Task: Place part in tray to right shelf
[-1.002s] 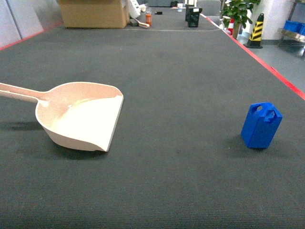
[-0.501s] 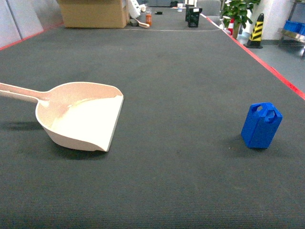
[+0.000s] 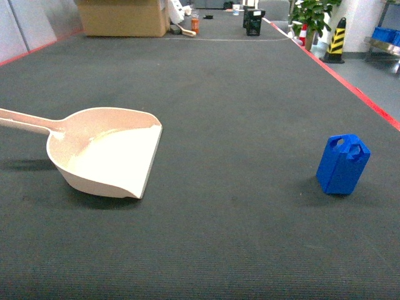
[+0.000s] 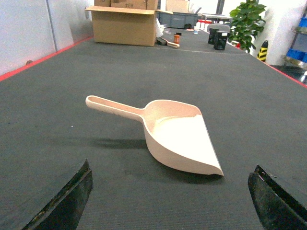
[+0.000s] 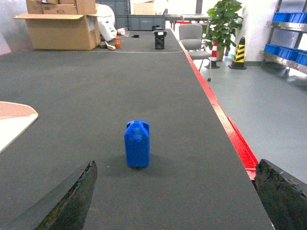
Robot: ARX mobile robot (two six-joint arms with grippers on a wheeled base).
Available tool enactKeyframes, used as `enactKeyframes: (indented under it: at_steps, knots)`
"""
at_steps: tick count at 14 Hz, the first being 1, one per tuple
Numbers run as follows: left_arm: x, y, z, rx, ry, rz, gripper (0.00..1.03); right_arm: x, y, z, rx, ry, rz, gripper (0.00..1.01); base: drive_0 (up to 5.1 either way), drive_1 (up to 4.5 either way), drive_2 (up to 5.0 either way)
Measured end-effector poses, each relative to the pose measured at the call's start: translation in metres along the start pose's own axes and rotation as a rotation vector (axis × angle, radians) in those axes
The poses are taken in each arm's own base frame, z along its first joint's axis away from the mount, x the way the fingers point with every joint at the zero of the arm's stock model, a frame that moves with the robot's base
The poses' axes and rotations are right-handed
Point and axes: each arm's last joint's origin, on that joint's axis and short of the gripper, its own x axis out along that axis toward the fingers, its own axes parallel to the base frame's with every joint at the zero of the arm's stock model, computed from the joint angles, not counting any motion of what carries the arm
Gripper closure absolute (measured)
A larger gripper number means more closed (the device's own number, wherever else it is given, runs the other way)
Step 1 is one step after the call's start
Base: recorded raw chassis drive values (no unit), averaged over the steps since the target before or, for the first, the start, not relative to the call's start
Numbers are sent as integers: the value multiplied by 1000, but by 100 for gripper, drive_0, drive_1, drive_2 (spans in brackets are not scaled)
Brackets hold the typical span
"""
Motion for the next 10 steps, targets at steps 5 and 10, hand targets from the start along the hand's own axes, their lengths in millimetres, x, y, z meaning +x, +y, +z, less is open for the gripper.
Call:
enactKeyframes:
  at_steps: [5, 10]
  knots:
    - [0, 0, 0, 0, 0, 0, 5, 0, 0, 0, 0, 0, 0, 3, 0, 0, 0]
    - [0, 0, 0, 0, 0, 0, 5, 0, 0, 0, 0, 0, 0, 3, 0, 0, 0]
